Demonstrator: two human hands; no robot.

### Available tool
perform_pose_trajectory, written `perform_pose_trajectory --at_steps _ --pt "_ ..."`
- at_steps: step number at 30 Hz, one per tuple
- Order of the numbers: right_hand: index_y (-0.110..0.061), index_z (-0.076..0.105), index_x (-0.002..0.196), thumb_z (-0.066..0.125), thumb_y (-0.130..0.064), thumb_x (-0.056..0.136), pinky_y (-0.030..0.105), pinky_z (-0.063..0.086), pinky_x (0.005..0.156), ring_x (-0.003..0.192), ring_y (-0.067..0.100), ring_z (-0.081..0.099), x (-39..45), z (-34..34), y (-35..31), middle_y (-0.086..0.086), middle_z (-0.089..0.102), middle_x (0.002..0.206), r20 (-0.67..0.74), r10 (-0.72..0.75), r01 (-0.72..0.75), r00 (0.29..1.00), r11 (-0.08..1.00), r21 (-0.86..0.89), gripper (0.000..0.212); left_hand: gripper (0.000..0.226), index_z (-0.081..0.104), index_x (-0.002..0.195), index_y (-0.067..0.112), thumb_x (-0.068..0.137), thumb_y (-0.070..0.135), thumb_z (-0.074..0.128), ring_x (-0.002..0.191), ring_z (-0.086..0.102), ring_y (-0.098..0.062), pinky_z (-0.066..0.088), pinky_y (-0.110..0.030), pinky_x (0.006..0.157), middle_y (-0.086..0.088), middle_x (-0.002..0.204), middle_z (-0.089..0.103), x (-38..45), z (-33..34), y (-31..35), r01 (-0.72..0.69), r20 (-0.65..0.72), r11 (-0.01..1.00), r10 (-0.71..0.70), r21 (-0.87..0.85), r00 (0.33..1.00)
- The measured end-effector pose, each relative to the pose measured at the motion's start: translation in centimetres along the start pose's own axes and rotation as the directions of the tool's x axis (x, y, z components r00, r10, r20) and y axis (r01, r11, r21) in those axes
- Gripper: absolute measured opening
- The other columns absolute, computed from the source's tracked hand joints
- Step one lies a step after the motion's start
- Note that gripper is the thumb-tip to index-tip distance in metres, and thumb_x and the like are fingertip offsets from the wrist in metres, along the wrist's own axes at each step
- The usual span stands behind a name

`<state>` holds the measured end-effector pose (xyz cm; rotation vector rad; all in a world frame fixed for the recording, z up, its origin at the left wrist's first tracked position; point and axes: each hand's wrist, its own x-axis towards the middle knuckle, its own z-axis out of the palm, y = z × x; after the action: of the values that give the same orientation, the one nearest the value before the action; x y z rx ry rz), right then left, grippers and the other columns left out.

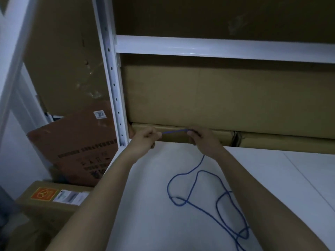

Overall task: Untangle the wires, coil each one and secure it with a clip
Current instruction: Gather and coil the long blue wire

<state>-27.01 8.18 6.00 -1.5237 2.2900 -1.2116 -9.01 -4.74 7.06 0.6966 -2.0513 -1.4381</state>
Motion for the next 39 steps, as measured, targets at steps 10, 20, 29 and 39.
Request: perform_pose_trajectory --at_steps 10,20,29,39 --pt "-0.011 0.057 0.092 0.041 -0.014 0.103 0.017 0.034 0.056 0.054 0.002 0.042 -0.9 1.8 -1.9 -0.005 0.046 0.061 -0.277 -0.012 0.129 0.961 0.905 0.406 0.020 0.023 0.052 0.095 0.008 0.101 0.005 0.030 0.048 0.047 -0.004 0.050 -0.018 0.058 0.004 0.065 0.057 -1.9 0.9 2.5 0.312 0.405 0.658 -0.012 -0.685 0.914" --pt "-0.015 0.053 0.108 0.029 -0.030 0.105 0.022 0.029 0.047 0.049 0.010 0.042 -3.8 5.9 -1.0 -0.002 0.047 0.061 0.094 0.023 -0.014 0.995 0.995 -0.103 0.028 0.021 0.051 0.089 0.008 0.103 0.009 0.036 0.066 0.061 -0.004 0.054 -0.018 0.066 -0.004 0.096 0.072 -0.9 0.5 3.3 -0.099 -0.078 0.591 0.061 -0.800 0.995" --pt "-0.004 0.057 0.108 0.033 -0.027 0.103 0.037 0.043 0.061 0.068 0.029 0.058 -6.1 5.7 -2.6 0.014 0.065 0.082 0.267 -0.266 0.354 0.926 0.860 -0.368 0.033 0.014 0.051 0.109 0.004 0.101 0.003 0.040 0.097 0.067 -0.009 0.047 -0.028 0.101 -0.010 0.115 0.064 -0.8 0.5 2.1 -0.239 -0.222 0.850 0.149 -0.470 0.964" --pt "-0.010 0.058 0.080 0.026 -0.044 0.094 0.035 0.040 0.051 0.053 0.021 0.049 -6.8 4.1 -2.2 0.004 0.058 0.062 0.174 -0.416 0.450 0.892 0.852 -0.268 0.048 0.021 0.049 0.117 0.004 0.102 0.017 0.042 0.090 0.057 -0.001 0.037 0.001 0.069 0.007 0.096 0.061 -1.8 0.9 -1.2 -0.288 -0.015 0.896 0.311 0.337 0.950"
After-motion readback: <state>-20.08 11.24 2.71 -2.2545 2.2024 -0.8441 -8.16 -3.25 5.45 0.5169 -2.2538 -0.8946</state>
